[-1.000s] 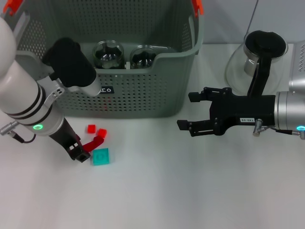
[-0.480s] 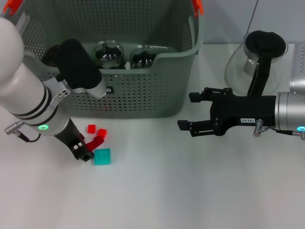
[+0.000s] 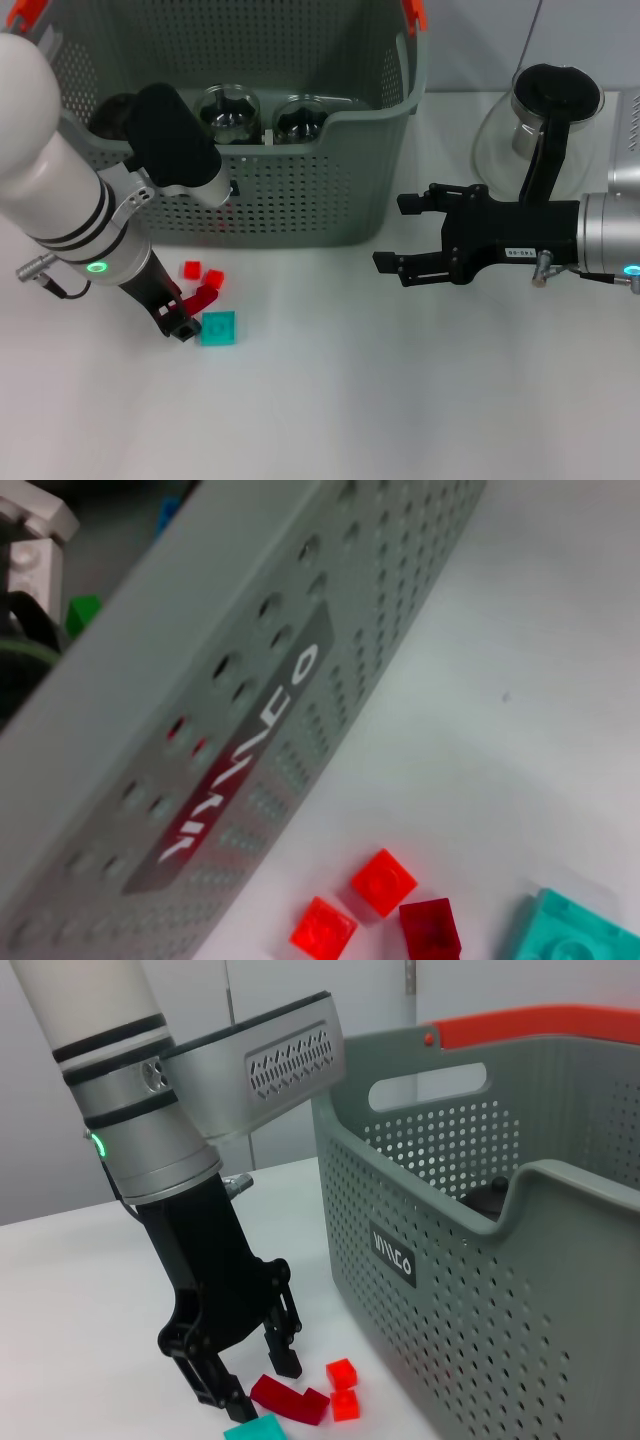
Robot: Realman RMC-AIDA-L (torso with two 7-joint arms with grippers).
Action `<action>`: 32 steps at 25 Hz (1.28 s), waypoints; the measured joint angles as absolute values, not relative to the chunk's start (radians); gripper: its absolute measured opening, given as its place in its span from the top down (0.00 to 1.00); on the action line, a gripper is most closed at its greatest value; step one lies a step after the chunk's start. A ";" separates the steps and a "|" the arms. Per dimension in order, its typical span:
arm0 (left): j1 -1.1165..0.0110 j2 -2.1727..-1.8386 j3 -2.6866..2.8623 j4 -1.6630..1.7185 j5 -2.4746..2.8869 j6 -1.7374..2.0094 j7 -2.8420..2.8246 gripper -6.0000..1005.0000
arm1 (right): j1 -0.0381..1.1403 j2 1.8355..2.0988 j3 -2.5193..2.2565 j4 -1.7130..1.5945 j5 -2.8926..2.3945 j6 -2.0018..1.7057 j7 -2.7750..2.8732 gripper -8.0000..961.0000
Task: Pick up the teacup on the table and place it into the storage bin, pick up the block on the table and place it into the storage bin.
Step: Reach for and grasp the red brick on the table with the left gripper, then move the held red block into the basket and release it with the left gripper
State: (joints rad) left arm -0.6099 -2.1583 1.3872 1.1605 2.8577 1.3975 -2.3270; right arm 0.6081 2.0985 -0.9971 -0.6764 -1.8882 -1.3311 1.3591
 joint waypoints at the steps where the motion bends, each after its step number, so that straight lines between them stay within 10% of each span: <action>1: -0.612 -2.158 1.387 1.158 2.858 1.399 -2.327 0.49 | 0.608 2.098 -0.997 -0.676 -1.888 -1.331 1.359 0.05; 12: -0.627 -2.153 1.378 1.138 2.858 1.401 -2.344 0.50 | 0.607 2.098 -0.997 -0.676 -1.888 -1.329 1.359 0.05; 23: -0.652 -2.137 1.378 1.097 2.857 1.399 -2.382 0.82 | 0.607 2.098 -0.997 -0.676 -1.887 -1.328 1.359 0.05; 32: -0.649 -2.137 1.375 1.123 2.858 1.447 -2.392 0.82 | 0.606 2.098 -0.997 -0.676 -1.887 -1.330 1.355 0.05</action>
State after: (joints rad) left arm -0.6492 -2.1369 1.3747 1.1234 2.8580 1.4473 -2.3924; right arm 0.6062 2.0984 -0.9970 -0.6764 -1.8867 -1.3296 1.3553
